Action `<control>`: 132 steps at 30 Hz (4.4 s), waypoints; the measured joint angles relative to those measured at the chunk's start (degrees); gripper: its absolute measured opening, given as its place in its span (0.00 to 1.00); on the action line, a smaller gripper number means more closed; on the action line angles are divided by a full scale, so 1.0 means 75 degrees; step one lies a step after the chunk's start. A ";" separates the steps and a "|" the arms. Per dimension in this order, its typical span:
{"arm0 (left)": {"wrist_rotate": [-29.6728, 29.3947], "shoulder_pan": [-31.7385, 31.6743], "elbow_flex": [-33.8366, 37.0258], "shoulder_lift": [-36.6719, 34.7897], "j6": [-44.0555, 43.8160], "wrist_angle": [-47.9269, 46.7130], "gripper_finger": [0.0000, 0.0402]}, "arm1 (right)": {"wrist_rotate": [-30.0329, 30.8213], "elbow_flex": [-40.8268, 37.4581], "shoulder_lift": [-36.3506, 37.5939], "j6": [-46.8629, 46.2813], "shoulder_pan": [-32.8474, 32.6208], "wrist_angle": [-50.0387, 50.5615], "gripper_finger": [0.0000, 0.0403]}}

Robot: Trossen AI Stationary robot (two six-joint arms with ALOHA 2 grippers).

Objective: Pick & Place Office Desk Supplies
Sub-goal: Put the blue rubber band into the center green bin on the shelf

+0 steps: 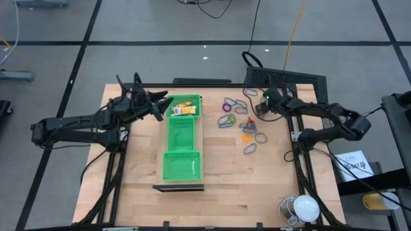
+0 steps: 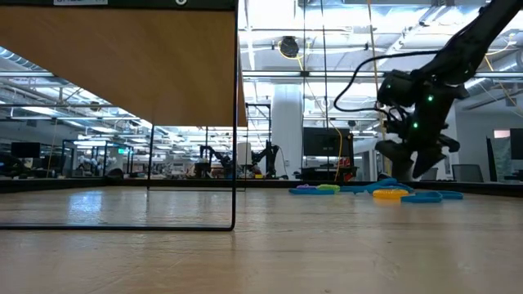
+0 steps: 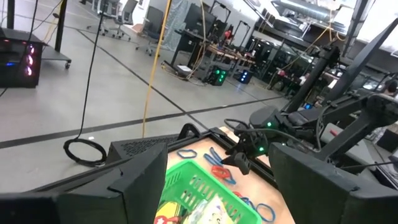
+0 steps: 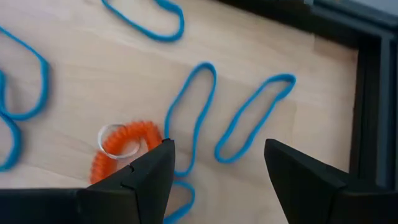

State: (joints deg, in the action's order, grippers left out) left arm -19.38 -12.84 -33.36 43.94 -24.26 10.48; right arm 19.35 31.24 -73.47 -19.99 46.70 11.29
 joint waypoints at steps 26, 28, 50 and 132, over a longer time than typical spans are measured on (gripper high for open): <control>-0.0003 0.0000 -0.0003 0.0000 0.0016 -0.0294 0.73 | 0.0286 0.0006 -0.0577 -0.0664 0.0364 -0.0194 0.28; -0.0003 0.0000 -0.0003 0.0000 0.0013 -0.0294 0.73 | 0.0218 0.0006 -0.0577 -0.0669 0.0361 -0.0223 0.28; -0.0003 0.0000 -0.0003 0.0000 0.0004 -0.0281 0.73 | 0.1070 -0.0102 -0.1189 -0.0480 -0.0053 -0.0813 0.20; 0.2003 0.1352 -0.2011 0.4282 0.2148 0.2617 0.73 | -0.6021 -0.0108 0.1740 0.2186 -0.5029 -0.7336 0.00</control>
State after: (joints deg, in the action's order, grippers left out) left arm -4.35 -2.70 -48.44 76.06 -8.15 30.11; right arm -25.81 30.44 -60.42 -3.60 8.99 -43.73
